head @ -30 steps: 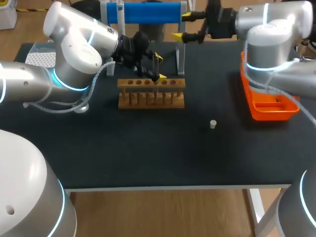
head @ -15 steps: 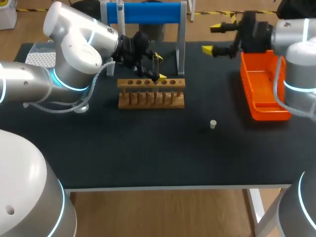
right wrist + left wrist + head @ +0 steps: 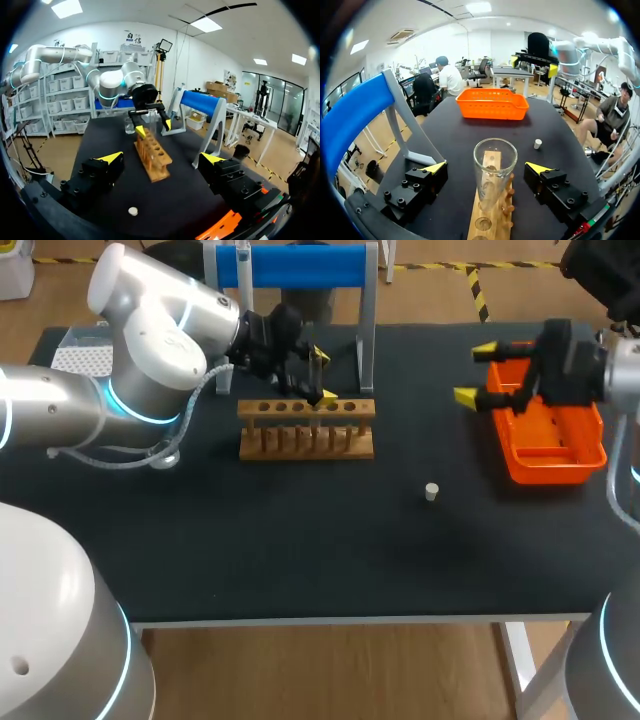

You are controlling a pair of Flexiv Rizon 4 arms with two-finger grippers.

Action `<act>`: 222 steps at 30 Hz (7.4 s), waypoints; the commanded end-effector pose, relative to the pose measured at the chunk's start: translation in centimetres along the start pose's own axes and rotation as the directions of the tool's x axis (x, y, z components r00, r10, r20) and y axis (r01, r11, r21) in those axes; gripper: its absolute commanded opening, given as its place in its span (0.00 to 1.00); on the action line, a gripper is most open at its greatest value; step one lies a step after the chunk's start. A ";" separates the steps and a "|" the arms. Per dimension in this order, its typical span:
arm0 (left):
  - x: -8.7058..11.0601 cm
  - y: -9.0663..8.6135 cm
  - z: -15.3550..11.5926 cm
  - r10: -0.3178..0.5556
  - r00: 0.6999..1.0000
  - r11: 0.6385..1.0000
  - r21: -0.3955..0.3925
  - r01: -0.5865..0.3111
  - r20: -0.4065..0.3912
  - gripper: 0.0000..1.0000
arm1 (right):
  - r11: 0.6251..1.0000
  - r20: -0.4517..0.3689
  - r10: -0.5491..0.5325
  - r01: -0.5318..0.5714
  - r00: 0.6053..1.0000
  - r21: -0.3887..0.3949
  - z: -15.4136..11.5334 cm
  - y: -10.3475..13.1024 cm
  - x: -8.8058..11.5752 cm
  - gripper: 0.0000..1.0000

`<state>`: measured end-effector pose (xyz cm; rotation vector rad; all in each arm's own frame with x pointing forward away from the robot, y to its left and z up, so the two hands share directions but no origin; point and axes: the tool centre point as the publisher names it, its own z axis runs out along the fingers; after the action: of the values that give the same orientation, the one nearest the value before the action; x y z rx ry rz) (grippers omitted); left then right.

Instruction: Invert the test tube, pick up the pipette, mount the tip to pipette, aspirate from beaker and dispense into the tube, eject the tip, return the pipette, and cap with the stopper.

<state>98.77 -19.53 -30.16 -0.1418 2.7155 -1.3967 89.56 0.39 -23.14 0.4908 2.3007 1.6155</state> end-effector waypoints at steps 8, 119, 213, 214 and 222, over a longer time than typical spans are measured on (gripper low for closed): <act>-0.1 0.0 0.0 -0.001 1.000 1.000 -0.003 0.000 -0.003 1.00 | 0.999 0.070 0.048 -0.049 0.996 0.012 -1.8 -5.6 4.1 1.00; -0.1 0.0 0.0 -0.001 1.000 1.000 -0.003 0.000 -0.003 1.00 | 0.971 0.170 0.110 -0.142 0.979 0.193 7.3 -17.8 6.8 0.54; -0.1 0.0 0.0 -0.001 1.000 1.000 -0.003 0.000 -0.003 1.00 | 0.988 -0.186 -0.101 0.121 0.977 0.099 8.7 -1.2 2.6 0.00; -0.1 0.0 0.0 -0.001 1.000 1.000 -0.003 0.000 -0.003 1.00 | 0.987 -0.199 -0.111 0.131 0.974 0.093 8.9 -0.7 2.6 0.00; -0.1 0.0 0.0 -0.001 1.000 1.000 -0.003 0.000 -0.003 1.00 | 0.977 -0.275 -0.174 0.200 0.946 0.071 10.2 3.0 1.9 0.00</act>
<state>98.76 -19.54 -30.16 -0.1418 2.7156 -1.3964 91.58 10.35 -24.46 0.1559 2.4372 1.5299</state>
